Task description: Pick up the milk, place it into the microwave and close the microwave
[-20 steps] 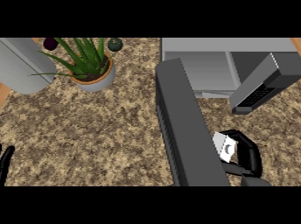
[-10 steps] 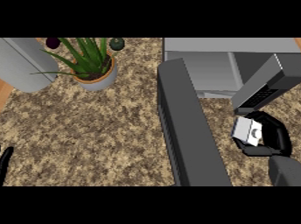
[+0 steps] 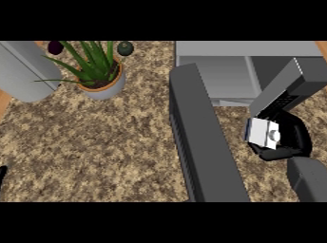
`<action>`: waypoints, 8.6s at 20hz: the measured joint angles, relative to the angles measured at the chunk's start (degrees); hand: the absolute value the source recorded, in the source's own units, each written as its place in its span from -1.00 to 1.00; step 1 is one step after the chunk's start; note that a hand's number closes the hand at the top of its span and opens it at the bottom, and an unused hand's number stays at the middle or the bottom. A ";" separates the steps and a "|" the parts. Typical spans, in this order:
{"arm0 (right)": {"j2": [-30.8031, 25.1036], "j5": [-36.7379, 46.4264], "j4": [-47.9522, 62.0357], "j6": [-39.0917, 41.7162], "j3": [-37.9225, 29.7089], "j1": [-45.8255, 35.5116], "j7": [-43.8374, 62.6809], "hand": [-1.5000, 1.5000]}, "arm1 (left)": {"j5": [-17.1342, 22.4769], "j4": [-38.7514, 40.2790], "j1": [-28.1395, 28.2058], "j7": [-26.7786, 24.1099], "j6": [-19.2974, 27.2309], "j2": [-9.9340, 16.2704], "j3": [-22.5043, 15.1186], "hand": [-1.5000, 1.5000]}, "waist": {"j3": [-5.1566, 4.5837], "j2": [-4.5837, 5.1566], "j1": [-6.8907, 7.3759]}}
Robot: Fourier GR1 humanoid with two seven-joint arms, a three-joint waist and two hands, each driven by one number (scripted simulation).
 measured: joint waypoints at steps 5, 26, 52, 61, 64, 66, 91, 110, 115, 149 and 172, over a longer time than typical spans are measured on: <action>1.72 0.93 -8.87 -2.78 2.22 0.31 4.71 1.00 | 0.38 0.87 -0.21 -0.22 0.05 0.13 0.42 -1.00 | -0.01 -0.02 -0.16; 5.78 9.31 19.85 -15.29 -1.35 -30.90 8.78 1.00 | 2.86 4.04 -5.17 2.01 -2.41 1.67 4.49 -1.00 | 0.10 1.04 2.55; 2.40 13.95 36.58 -38.01 -4.49 -45.77 8.45 -1.00 | -1.34 7.43 -12.81 1.87 -3.21 2.37 1.46 -1.00 | 0.36 4.10 7.88; 0.80 19.45 38.89 -50.06 -0.62 -46.24 7.60 -1.00 | -4.26 7.70 -15.36 2.65 -2.74 3.32 0.48 -1.00 | 0.46 4.84 9.48; 0.44 20.80 40.51 -51.80 0.35 -46.29 8.75 -1.00 | -4.89 8.01 -15.69 2.78 -2.81 3.29 -0.15 -1.00 | 0.46 5.06 10.09; 0.99 20.32 40.96 -49.83 -0.26 -46.17 8.65 -1.00 | -5.27 8.28 -16.38 2.91 -2.68 3.23 -0.53 -1.00 | 0.62 5.20 10.07; 1.10 17.22 42.77 -35.69 -5.09 -43.73 4.84 -1.00 | -11.83 9.36 -18.15 3.09 -0.92 0.16 -7.30 -1.00 | 0.62 4.09 8.50; 3.46 13.71 40.47 -25.58 -8.53 -38.64 2.73 -1.00 | -14.37 12.98 -19.38 3.32 0.84 -0.48 -12.58 -1.00 | 0.29 2.71 5.14; 4.09 13.06 39.67 -20.26 -9.07 -35.25 -0.31 -1.00 | -15.30 16.80 -20.81 1.95 -0.12 -0.45 -14.09 -1.00 | 0.24 2.27 3.90; -0.21 8.84 2.26 -2.86 -3.09 0.64 0.13 -1.00 | -25.49 55.29 -43.03 -3.14 6.68 -0.39 -40.20 1.00 | -0.05 -0.20 -2.76; -8.87 -9.05 -28.82 14.26 -3.32 9.29 19.28 -1.00 | 2.00 66.47 -63.76 -6.37 45.27 -0.13 -63.50 1.00 | -0.32 1.14 -9.03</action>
